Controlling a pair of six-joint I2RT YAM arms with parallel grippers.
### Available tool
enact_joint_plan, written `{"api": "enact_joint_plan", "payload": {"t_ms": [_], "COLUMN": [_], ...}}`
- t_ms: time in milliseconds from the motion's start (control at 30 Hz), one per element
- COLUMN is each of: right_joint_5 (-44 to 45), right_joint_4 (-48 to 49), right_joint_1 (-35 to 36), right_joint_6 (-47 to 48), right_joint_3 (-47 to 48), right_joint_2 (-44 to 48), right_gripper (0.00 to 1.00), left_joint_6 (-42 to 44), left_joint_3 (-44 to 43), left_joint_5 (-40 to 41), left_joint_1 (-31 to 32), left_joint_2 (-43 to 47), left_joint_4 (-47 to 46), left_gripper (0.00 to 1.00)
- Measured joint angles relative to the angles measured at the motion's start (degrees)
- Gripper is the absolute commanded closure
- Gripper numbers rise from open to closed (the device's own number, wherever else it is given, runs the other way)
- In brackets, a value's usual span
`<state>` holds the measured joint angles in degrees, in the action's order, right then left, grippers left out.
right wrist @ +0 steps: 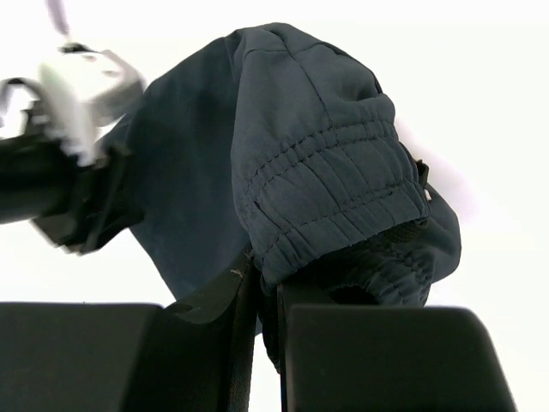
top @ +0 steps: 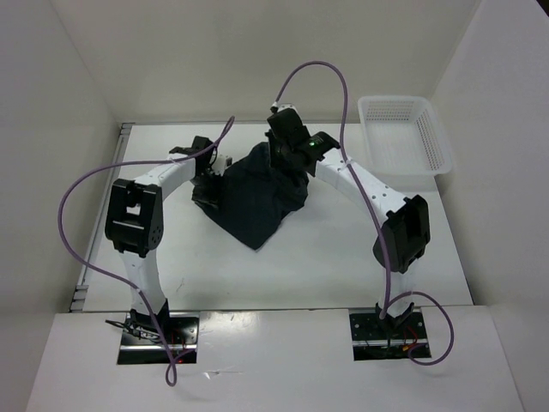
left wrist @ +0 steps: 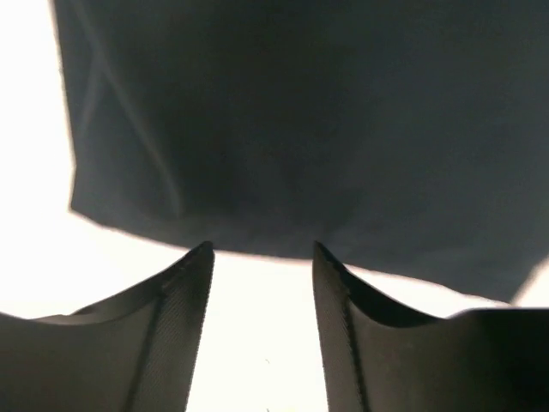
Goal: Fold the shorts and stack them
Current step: Fold the shorts
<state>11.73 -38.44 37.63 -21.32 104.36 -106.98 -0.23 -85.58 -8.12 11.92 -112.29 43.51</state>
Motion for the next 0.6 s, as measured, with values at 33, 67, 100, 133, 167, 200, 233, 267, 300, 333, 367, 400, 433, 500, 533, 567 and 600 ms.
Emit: {"api": "enact_joint_plan", "payload": {"t_ms": [33,67,100,133,167,200,233,267,300,333,367,400,433,500,533,567,600], "right_joint_5": [-0.02,-0.07,-0.07,-0.07,-0.04,-0.02,-0.02,-0.02,0.0,0.02,0.02,-0.07,-0.24,-0.76,-1.29,-1.86,-2.49], "right_joint_4": [0.17,0.42,0.72,1.07,1.46,1.77,1.99,2.23,2.49,2.86,3.26,3.74,4.35,5.33,5.64,5.9,6.16], "right_joint_1": [0.48,0.9,1.4,1.73,2.03,2.38,2.71,3.13,3.58,4.2,4.94,5.88,6.95,9.35,10.51,11.63,12.46], "right_joint_6": [0.33,0.74,1.27,1.79,2.34,2.95,3.52,4.35,5.07,6.01,6.82,7.78,8.55,9.68,10.08,10.36,10.6], "right_joint_3": [0.0,0.0,0.0,0.0,0.0,0.0,0.0,0.0,0.0,0.0,0.0,0.0,0.02,0.22,0.44,0.66,0.94], "right_joint_2": [-0.11,-0.22,-0.31,-0.44,-0.5,-0.55,-0.66,-0.7,-0.79,-1.05,-1.22,-1.68,-2.14,-3.61,-4.52,-5.55,-6.71], "right_gripper": [1.0,1.0,1.0,1.0,1.0,1.0,1.0,1.0,1.0,1.0,1.0,1.0,1.0,1.0,1.0,1.0,1.0], "left_joint_6": [0.02,0.11,0.02,-0.04,0.04,0.04,-0.09,-0.2,-0.15,-0.11,-0.13,-0.13,-0.13,-0.13,-0.13,-0.13,-0.13], "left_joint_3": [1.16,1.99,2.54,2.36,2.51,2.54,2.75,2.89,3.13,3.32,3.37,3.37,3.37,3.34,3.26,3.19,3.17], "left_joint_5": [0.57,1.03,1.44,1.7,1.9,2.23,2.21,2.21,2.21,1.97,1.75,1.55,1.29,0.63,0.33,0.13,-0.11], "left_joint_1": [-0.37,-0.7,-0.98,-1.33,-1.68,-1.97,-2.21,-2.4,-2.49,-2.64,-2.78,-2.86,-2.97,-3.13,-3.13,-3.17,-3.21], "left_joint_2": [-1.01,-2.1,-3.1,-3.72,-3.67,-3.69,-3.69,-3.67,-3.67,-3.67,-3.67,-3.65,-3.67,-3.74,-3.8,-3.87,-3.91], "left_joint_4": [-0.61,-1.4,-2.19,-2.58,-3.58,-4.52,-5.07,-5.7,-6.43,-7.06,-7.37,-7.8,-8.28,-9.27,-9.6,-9.94,-10.43], "left_gripper": [0.52,0.56,0.6,0.63,0.68,0.71,0.77,0.79,0.79,0.82,0.82,0.82,0.82,0.82,0.82,0.82,0.82]}}
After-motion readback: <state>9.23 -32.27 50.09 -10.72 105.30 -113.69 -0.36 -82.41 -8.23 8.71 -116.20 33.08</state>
